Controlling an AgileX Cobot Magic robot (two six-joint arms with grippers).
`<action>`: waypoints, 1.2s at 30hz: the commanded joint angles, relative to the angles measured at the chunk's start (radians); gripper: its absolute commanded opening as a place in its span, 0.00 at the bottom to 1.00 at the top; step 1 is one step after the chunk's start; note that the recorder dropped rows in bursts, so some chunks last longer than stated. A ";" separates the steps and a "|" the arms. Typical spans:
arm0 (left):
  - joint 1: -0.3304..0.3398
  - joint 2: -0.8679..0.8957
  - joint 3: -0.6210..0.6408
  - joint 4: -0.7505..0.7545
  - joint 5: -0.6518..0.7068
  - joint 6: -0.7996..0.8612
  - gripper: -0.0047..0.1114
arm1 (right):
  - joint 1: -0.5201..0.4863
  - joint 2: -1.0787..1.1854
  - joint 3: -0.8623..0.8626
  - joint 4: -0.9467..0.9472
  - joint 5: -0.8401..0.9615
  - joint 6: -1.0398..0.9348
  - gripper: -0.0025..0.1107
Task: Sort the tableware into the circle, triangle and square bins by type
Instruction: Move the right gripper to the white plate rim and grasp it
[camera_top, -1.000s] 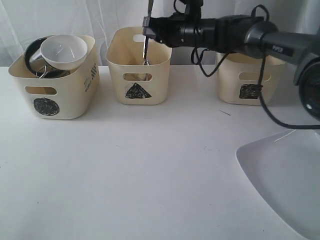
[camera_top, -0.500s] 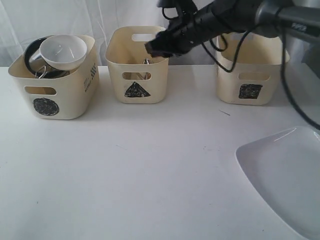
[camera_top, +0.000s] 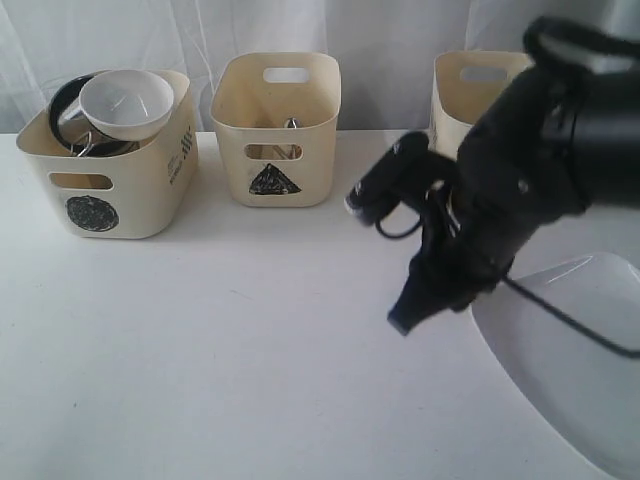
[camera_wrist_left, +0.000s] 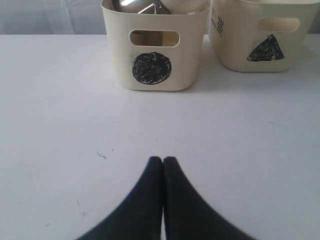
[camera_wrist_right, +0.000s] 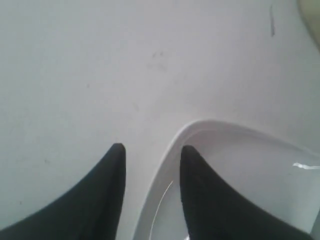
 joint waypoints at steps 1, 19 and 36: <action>0.001 -0.004 0.003 0.000 -0.004 -0.002 0.04 | 0.079 0.025 0.120 -0.106 0.023 0.133 0.38; 0.001 -0.004 0.003 0.000 -0.004 -0.004 0.04 | 0.077 0.210 0.187 -0.402 -0.030 0.514 0.54; 0.001 -0.004 0.003 0.000 -0.004 -0.004 0.04 | -0.002 0.317 0.187 -0.425 -0.124 0.663 0.34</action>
